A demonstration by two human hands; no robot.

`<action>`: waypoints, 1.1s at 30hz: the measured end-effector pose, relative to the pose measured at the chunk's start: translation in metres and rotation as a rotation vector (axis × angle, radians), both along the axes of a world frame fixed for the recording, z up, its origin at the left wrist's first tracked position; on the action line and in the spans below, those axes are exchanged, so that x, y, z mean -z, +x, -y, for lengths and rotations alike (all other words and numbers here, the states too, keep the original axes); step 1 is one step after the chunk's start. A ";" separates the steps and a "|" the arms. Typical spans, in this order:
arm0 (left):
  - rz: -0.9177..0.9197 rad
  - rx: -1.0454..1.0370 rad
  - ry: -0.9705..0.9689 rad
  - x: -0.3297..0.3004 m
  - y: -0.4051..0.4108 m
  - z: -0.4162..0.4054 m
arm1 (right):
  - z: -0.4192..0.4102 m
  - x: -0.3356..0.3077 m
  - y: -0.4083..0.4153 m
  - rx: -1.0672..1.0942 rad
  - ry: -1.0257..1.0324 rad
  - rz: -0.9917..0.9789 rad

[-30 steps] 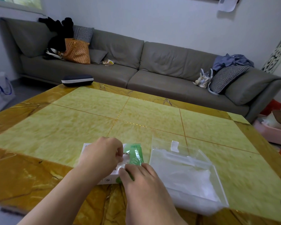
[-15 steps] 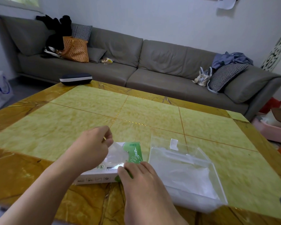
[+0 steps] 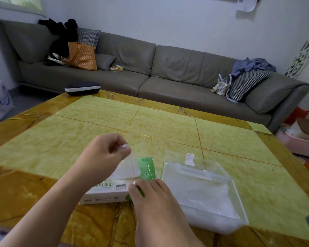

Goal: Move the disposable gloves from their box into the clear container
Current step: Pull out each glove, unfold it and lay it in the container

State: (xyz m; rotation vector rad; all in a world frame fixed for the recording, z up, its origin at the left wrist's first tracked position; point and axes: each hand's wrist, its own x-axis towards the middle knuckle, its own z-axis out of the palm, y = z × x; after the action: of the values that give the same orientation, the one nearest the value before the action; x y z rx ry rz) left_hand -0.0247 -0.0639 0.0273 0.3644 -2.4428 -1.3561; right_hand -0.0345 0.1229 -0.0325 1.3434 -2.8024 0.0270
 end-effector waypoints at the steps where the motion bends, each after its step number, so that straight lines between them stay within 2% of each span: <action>1: 0.007 -0.047 -0.040 0.002 -0.001 0.001 | -0.001 0.000 0.000 -0.002 0.003 -0.003; 4: 0.047 -0.249 -0.122 0.005 -0.002 0.011 | 0.000 -0.001 0.000 0.003 -0.019 -0.021; 7: -0.035 -0.362 -0.058 0.002 -0.001 0.018 | -0.001 -0.003 0.001 -0.014 -0.036 -0.016; 9: -0.165 -0.340 0.096 -0.001 -0.002 0.018 | -0.002 -0.006 0.001 -0.011 0.000 0.002; 14: -0.422 -0.115 0.568 -0.014 0.001 0.006 | 0.000 -0.024 0.006 -0.034 0.070 0.100; 17: -0.416 -0.002 0.726 -0.018 0.003 -0.004 | -0.004 -0.034 0.010 0.021 -0.139 0.216; 19: -0.401 0.078 0.801 -0.019 0.003 -0.010 | -0.013 -0.047 0.009 0.114 -0.426 0.283; 22: -0.370 0.180 0.842 -0.021 0.006 -0.016 | -0.036 -0.057 -0.014 0.330 -0.973 0.243; 24: -0.336 0.226 0.852 -0.021 0.008 -0.021 | -0.054 -0.067 -0.035 0.478 -1.303 0.416; 26: -0.277 0.249 0.833 -0.020 0.009 -0.029 | -0.069 -0.081 -0.045 0.467 -1.518 0.791; 28: -0.210 0.286 0.780 -0.019 0.011 -0.038 | -0.081 -0.096 -0.043 0.399 -1.517 1.178; 29: -0.175 0.326 0.743 -0.020 0.012 -0.044 | -0.086 -0.102 -0.040 0.384 -1.465 1.277; 31: -0.111 0.417 0.651 -0.019 0.013 -0.055 | -0.090 -0.104 -0.038 0.350 -1.346 1.293; 33: -0.070 0.446 0.548 -0.019 0.014 -0.060 | -0.089 -0.098 -0.041 0.337 -1.246 1.168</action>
State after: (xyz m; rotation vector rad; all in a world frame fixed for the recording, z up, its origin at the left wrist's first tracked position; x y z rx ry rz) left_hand -0.0105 -0.0038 0.0460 -0.1235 -2.1322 -2.1863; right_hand -0.0751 0.2122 0.0659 0.4802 -2.3735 2.6267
